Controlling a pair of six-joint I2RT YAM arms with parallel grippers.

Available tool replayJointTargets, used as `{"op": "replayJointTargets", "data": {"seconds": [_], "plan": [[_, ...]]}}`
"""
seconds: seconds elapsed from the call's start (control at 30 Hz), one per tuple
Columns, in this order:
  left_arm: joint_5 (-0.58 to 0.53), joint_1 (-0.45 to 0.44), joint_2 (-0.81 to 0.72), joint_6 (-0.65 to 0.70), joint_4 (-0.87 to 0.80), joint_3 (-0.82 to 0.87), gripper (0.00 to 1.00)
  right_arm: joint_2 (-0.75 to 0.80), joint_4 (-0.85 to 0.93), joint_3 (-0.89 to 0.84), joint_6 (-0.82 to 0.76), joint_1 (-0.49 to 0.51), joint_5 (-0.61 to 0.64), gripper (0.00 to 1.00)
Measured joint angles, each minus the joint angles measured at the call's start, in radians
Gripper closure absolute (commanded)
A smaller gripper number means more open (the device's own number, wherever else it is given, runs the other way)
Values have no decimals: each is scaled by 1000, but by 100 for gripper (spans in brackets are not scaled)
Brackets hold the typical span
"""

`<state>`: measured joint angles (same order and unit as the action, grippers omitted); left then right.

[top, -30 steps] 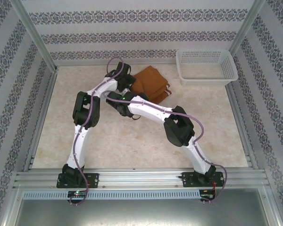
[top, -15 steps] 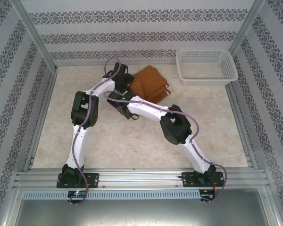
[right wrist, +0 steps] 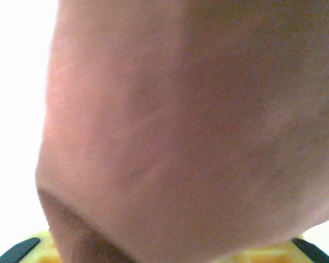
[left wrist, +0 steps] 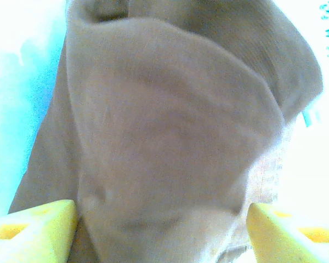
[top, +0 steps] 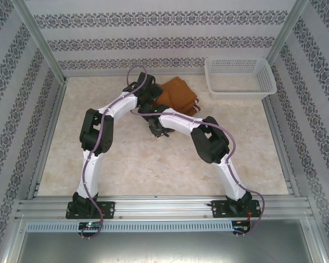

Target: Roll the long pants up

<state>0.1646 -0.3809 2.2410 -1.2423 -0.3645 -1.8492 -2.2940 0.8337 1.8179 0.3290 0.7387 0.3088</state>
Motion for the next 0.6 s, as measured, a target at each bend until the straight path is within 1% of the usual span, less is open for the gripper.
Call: {"op": "replayJointTargets", "data": {"seconds": [0.03, 0.1, 0.17, 0.2, 0.43, 0.6], "plan": [[0, -4, -11, 5, -2, 6, 1, 7, -6, -6, -2, -20, -22, 73], [3, -6, -27, 11, -5, 8, 0, 24, -26, -26, -2, -55, -55, 85], [5, -5, -40, 17, -5, 8, 0, 47, -52, -55, 0, -79, -82, 99], [7, -5, -46, 20, -5, 8, 0, 60, -67, -72, 3, -87, -97, 100], [8, 2, -70, 50, -24, 23, 0, 137, -163, -181, 40, -129, -208, 100], [7, 2, -73, 59, -24, 68, 0, 208, -170, -242, 70, -165, -317, 100]]}}
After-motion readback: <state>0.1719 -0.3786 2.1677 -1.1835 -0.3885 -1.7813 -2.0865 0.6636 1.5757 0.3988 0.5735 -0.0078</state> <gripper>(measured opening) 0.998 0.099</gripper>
